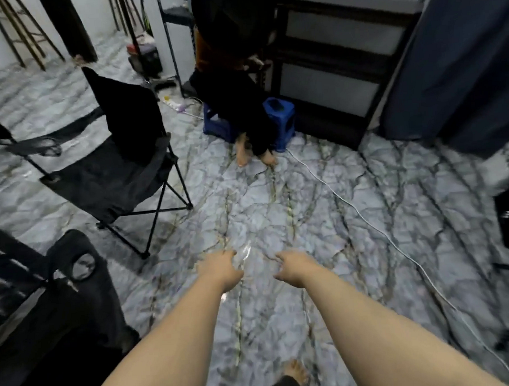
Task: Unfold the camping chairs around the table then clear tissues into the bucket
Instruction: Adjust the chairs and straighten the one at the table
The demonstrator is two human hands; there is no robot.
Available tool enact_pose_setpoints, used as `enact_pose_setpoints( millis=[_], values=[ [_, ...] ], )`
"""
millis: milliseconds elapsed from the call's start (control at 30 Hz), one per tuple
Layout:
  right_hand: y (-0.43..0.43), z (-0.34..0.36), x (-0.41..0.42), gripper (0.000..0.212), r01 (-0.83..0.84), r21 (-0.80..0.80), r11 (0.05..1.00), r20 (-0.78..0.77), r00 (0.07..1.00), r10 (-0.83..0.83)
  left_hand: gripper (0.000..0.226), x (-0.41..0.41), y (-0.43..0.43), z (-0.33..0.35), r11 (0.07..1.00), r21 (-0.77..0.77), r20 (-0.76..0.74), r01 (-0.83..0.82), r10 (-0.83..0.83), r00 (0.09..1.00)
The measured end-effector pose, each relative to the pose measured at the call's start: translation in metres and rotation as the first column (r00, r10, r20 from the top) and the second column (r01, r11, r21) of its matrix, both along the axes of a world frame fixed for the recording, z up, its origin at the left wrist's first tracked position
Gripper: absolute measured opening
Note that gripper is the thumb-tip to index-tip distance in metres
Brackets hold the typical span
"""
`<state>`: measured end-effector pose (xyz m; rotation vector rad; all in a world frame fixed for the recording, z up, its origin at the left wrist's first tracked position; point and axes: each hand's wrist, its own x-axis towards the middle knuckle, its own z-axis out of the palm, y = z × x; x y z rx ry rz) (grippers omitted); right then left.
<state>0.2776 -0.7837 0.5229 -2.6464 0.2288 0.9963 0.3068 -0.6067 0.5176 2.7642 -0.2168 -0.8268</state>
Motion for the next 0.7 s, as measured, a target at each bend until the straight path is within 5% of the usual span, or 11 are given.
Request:
enact_pose_setpoints(
  millis=[400, 700],
  values=[
    [-0.094, 0.005, 0.167, 0.065, -0.168, -0.022, 0.986, 0.034, 0.985, 0.169, 0.064, 0.148, -0.09, -0.01, 0.99, -0.035, -0.036, -0.139, 0.137, 0.99],
    [-0.092, 0.016, 0.378, 0.063, -0.293, -0.034, 0.955, -0.005, 0.956, 0.293, 0.063, 0.344, -0.086, -0.009, 0.978, -0.023, -0.028, -0.207, 0.206, 0.978]
  ],
)
